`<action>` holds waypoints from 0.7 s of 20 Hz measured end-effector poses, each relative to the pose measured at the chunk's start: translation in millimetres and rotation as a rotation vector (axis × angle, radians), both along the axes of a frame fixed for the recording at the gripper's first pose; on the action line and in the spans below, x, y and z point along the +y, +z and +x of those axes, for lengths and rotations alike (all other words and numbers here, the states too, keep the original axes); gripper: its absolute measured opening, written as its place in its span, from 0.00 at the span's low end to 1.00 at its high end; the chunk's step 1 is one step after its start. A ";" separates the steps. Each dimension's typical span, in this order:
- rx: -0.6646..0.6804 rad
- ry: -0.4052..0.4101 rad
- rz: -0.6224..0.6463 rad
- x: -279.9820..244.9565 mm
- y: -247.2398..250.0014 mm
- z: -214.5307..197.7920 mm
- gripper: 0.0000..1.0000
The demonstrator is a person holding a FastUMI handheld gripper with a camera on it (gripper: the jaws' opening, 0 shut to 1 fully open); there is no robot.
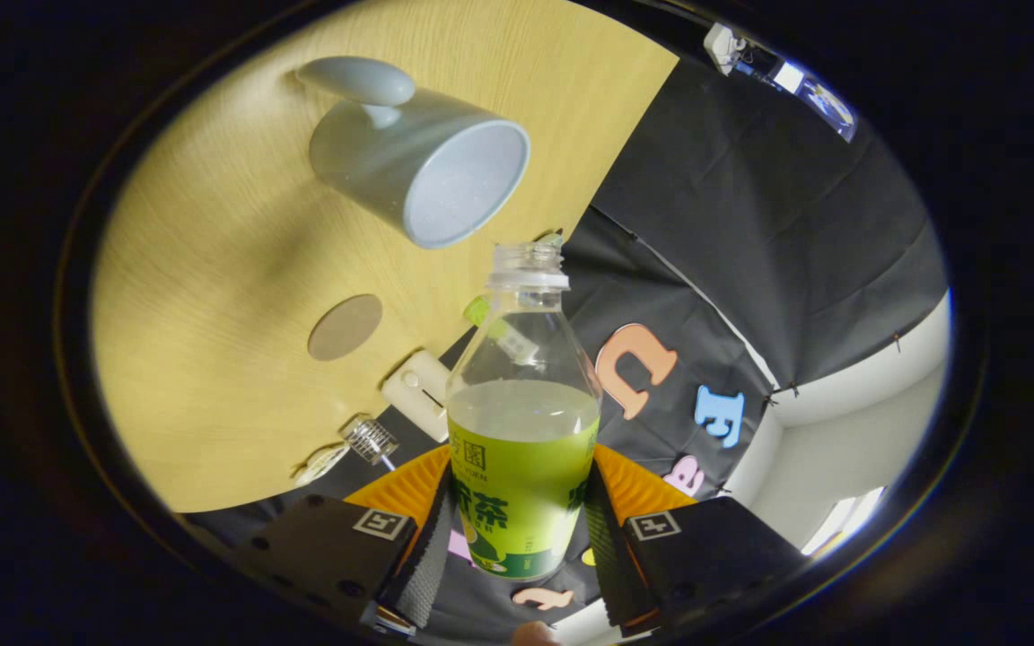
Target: Take the bottle from table, then pour the juice into the cup, finally place the bottle on the coaster
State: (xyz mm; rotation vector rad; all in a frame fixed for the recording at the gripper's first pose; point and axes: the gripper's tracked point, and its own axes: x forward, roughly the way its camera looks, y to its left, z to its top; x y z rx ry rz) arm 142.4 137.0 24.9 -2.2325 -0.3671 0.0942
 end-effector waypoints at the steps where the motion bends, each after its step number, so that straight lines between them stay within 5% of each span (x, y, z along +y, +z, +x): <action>1: -0.002 0.002 -0.002 0.6 0.0 -0.6 0.74; 14: -0.001 -0.003 0.035 -3.9 -3.4 -3.5 0.74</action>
